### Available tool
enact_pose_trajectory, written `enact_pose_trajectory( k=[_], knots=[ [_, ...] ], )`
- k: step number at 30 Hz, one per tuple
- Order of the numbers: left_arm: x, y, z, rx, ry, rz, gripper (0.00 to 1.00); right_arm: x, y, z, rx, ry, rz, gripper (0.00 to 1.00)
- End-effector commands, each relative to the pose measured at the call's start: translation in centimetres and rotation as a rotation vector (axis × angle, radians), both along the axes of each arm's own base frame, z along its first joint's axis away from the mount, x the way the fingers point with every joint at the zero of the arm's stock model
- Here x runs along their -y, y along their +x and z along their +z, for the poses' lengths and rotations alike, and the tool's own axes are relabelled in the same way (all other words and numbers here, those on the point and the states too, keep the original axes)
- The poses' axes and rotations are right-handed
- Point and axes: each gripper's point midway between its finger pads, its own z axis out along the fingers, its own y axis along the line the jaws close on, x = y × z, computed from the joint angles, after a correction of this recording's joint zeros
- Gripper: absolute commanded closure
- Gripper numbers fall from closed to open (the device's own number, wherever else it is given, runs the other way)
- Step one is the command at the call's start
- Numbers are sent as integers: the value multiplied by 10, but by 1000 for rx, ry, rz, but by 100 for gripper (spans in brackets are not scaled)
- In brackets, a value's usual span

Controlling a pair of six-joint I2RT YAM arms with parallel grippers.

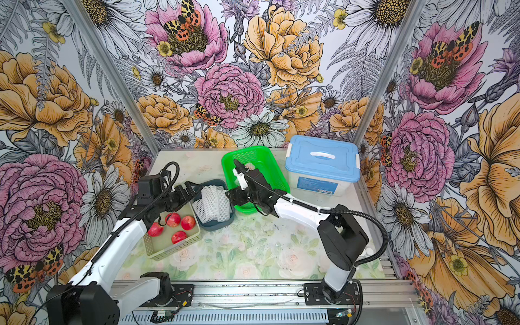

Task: Remove foam nets from apples
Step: Place the foam net into the storage box.

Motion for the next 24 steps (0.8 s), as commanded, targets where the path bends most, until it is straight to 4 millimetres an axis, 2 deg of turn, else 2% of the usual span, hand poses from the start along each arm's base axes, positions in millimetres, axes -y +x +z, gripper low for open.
enact_pose_trajectory(
  k=[1, 2, 8, 13, 17, 24],
  knots=[
    [-2, -10, 2, -16, -13, -28, 1, 13, 21, 0, -62, 35, -45, 5],
    [-4, -11, 1, -23, -25, -20, 1, 19, 33, -4, -80, 37, -73, 0],
    [-4, -26, -5, -51, -58, -20, 1, 40, 92, -28, -186, 40, -211, 0],
    [12, -39, 11, 4, -51, -104, 1, 46, 135, -49, -265, 54, -325, 0],
    [24, -47, 20, 42, -42, -152, 1, 38, 150, -56, -278, 60, -349, 0],
    [39, -52, 18, 39, -32, -210, 1, 22, 170, -74, -301, 72, -387, 0]
  ],
)
